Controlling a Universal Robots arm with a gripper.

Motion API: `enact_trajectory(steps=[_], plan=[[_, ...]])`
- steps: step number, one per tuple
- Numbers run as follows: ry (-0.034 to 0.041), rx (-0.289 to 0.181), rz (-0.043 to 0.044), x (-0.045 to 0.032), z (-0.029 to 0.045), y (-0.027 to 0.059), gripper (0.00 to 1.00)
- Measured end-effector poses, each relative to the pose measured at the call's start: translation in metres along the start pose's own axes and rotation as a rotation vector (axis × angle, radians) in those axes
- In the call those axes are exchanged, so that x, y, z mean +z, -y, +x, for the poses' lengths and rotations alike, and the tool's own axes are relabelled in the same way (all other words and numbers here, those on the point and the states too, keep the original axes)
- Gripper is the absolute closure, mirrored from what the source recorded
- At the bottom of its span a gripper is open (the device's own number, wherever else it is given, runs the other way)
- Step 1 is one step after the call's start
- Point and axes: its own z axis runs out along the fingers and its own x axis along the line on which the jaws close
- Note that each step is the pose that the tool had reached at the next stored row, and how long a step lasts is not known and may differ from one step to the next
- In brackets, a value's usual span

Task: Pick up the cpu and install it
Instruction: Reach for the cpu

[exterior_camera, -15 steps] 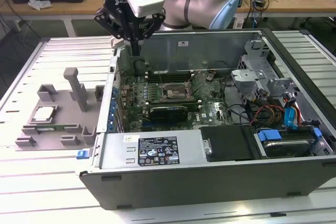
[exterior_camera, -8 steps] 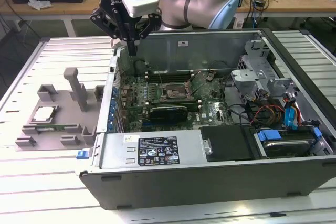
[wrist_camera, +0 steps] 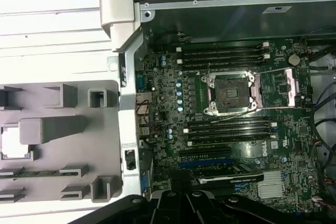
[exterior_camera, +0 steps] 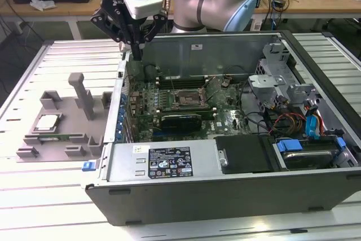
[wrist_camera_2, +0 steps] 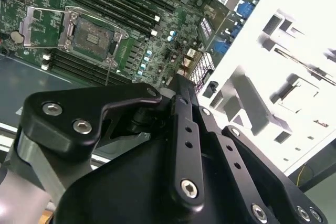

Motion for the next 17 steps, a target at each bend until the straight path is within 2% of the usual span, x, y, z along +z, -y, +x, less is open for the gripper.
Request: enact_trajectory(steps=[11, 17], plan=[[0.0003, 0.000, 0.0000, -0.0005, 0.0179, 0.0013, 0.89], [0.0002, 0.000, 0.0000, -0.0006, 0.0244, 0.0018, 0.89]])
